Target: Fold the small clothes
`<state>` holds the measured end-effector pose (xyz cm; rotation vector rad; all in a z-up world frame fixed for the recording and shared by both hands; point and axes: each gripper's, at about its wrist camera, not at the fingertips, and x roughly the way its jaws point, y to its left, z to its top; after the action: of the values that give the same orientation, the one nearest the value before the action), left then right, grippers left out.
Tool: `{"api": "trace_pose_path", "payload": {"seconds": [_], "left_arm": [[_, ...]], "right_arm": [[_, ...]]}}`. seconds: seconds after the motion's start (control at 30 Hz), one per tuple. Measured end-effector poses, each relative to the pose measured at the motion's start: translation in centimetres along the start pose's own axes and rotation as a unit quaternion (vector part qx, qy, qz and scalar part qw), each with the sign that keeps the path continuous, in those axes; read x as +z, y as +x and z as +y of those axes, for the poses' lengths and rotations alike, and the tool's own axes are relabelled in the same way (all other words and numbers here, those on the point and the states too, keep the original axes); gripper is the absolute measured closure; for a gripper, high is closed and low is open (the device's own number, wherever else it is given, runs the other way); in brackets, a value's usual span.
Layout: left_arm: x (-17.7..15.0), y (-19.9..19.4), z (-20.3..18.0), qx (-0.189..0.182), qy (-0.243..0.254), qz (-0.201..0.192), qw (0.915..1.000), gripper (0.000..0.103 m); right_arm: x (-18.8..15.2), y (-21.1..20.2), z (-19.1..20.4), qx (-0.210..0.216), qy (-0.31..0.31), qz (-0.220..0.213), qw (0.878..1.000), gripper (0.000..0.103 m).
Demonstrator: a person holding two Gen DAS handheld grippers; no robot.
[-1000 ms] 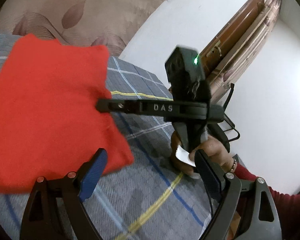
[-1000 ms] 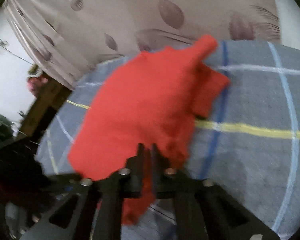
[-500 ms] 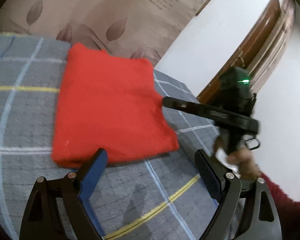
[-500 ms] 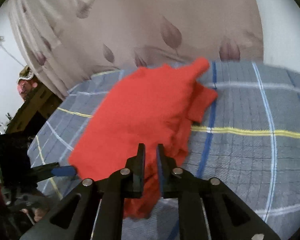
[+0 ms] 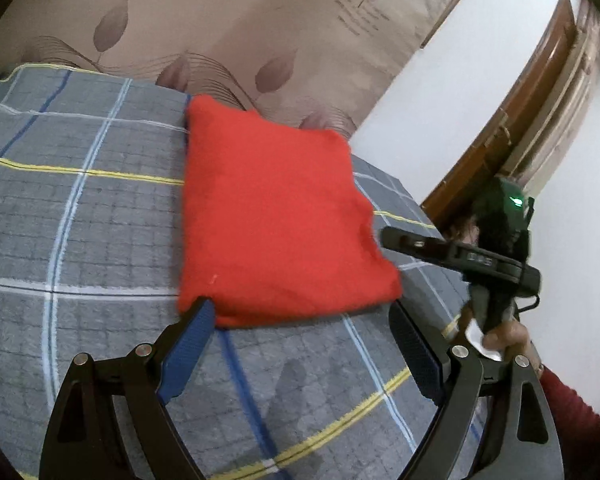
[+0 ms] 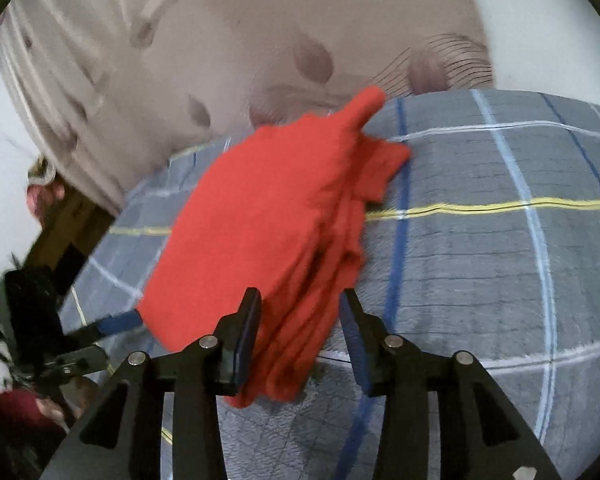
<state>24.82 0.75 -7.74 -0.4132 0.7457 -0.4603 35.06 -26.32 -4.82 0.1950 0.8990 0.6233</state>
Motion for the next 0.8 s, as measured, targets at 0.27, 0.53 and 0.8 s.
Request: {"api": "trace_pose_path", "payload": {"seconds": [0.27,0.53,0.8], "left_arm": [[0.9,-0.3,-1.4,0.104,0.060,-0.032,0.9922,0.014],[1.5,-0.1,-0.5,0.168,0.054,-0.033,0.9838,0.014],[2.0,0.6,0.2,0.202,0.046,-0.024,0.9780,0.014]], "right_arm": [[-1.0,-0.4,2.5,-0.036,-0.014,-0.025,0.999,0.047],[-1.5,0.5,2.4,-0.062,0.001,-0.026,0.998,0.040],[-1.6,0.7,2.2,-0.087,0.011,-0.031,0.996,0.029]]}}
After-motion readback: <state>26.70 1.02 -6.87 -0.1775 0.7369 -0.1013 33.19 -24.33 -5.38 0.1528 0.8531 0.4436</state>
